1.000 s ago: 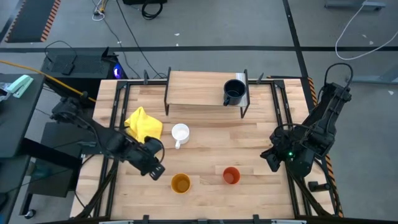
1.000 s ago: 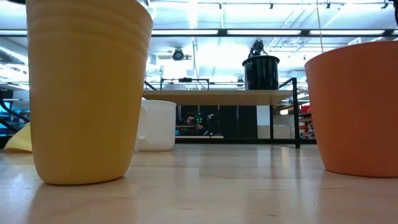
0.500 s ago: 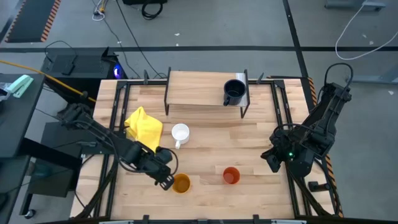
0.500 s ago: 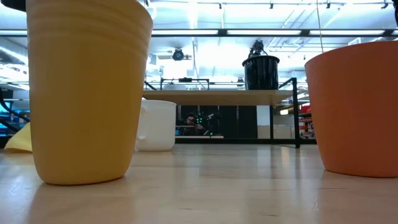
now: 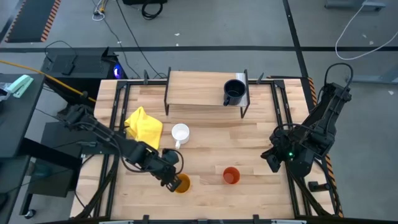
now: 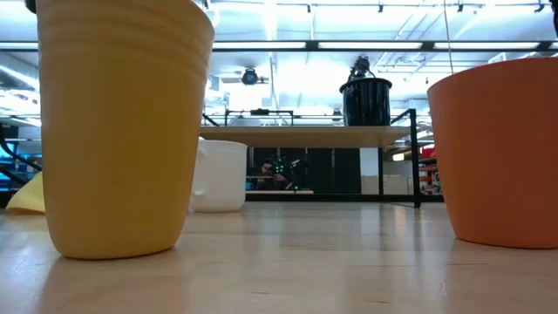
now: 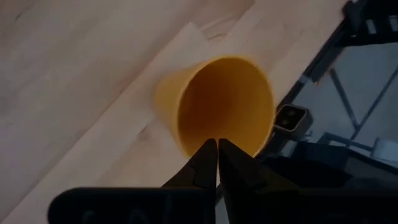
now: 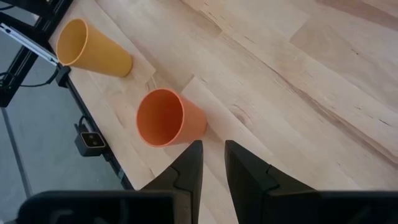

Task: Stack small to large cups/mugs on shelf
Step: Put the yellow cup on the shelf

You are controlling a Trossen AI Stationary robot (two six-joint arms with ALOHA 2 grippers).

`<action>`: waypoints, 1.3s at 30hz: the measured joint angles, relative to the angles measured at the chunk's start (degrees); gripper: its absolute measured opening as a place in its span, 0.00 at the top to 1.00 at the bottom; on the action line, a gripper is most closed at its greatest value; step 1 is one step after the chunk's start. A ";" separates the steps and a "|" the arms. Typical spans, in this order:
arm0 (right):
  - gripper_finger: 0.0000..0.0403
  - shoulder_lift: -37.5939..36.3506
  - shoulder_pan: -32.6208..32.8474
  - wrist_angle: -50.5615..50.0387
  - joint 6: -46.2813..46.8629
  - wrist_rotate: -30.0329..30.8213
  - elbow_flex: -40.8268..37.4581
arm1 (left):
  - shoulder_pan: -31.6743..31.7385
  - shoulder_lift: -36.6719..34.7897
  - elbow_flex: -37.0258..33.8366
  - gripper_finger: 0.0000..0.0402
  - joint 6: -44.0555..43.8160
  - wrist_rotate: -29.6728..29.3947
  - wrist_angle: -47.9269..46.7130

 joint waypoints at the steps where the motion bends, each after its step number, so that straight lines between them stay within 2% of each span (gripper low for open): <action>1: 0.81 -0.01 0.00 -0.28 0.02 0.00 0.00 | 0.27 0.10 -0.01 0.95 0.16 0.03 0.05; 11: 0.81 0.00 0.00 -2.52 0.00 0.01 -0.02 | 1.70 0.71 -0.05 0.95 0.53 0.60 -1.93; 18: 0.81 0.00 -0.02 -2.88 -0.61 0.02 -0.02 | 1.99 2.47 -0.03 0.95 0.89 3.30 -1.29; 39: 0.81 0.00 -0.02 -3.36 -2.14 0.03 -0.02 | 3.99 4.46 -0.09 0.95 1.22 4.47 0.58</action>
